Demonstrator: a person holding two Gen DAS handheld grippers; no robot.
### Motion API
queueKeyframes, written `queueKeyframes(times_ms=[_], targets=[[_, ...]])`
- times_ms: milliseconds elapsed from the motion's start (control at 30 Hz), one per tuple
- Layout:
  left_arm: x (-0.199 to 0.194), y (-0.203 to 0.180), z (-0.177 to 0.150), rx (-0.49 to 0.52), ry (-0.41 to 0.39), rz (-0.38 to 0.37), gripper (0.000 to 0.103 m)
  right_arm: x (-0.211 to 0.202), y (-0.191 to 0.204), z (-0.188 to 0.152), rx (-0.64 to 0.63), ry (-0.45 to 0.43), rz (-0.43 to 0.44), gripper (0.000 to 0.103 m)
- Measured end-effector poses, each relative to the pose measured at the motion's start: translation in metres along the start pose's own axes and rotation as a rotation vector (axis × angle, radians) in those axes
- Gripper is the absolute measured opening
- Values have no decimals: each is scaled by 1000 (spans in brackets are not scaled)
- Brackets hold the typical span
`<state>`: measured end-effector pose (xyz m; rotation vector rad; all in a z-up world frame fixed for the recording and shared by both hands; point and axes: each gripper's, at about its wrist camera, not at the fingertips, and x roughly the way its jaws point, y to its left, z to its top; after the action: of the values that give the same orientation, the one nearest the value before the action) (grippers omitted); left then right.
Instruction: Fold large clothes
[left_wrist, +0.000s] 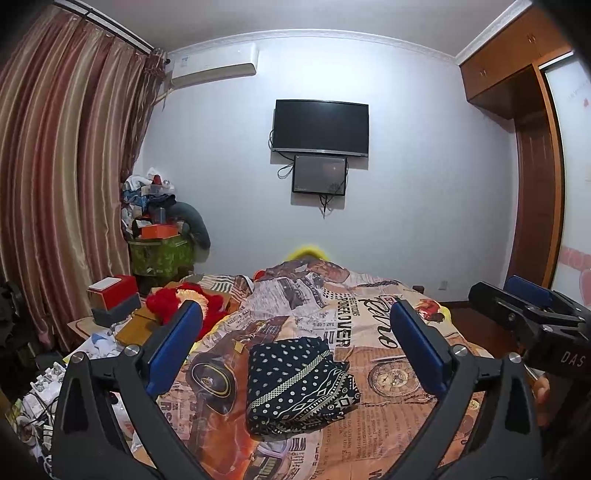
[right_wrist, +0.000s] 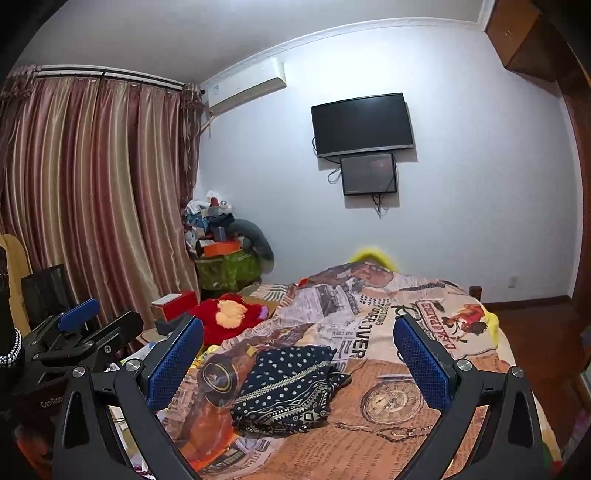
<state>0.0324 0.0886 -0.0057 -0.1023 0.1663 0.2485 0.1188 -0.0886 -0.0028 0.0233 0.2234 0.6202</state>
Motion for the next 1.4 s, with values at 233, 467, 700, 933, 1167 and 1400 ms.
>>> queueKeyframes(times_ms=[233, 467, 700, 933, 1167, 1400], targets=[[5, 1, -1, -5, 10, -13, 102, 1, 0, -1, -2, 1, -3, 103], [5, 2, -2, -5, 13, -25, 102, 1, -2, -1, -1, -4, -5, 103], [6, 4, -1, -13, 20, -46, 102, 1, -5, -3, 1, -9, -12, 103], [6, 4, -2, -11, 25, -54, 102, 2, -6, -2, 1, -12, -14, 103], [7, 4, -2, -17, 31, -62, 102, 2, -6, -2, 2, -11, -13, 103], [10, 5, -2, -21, 45, -71, 102, 3, -7, 0, 2, -9, -14, 103]])
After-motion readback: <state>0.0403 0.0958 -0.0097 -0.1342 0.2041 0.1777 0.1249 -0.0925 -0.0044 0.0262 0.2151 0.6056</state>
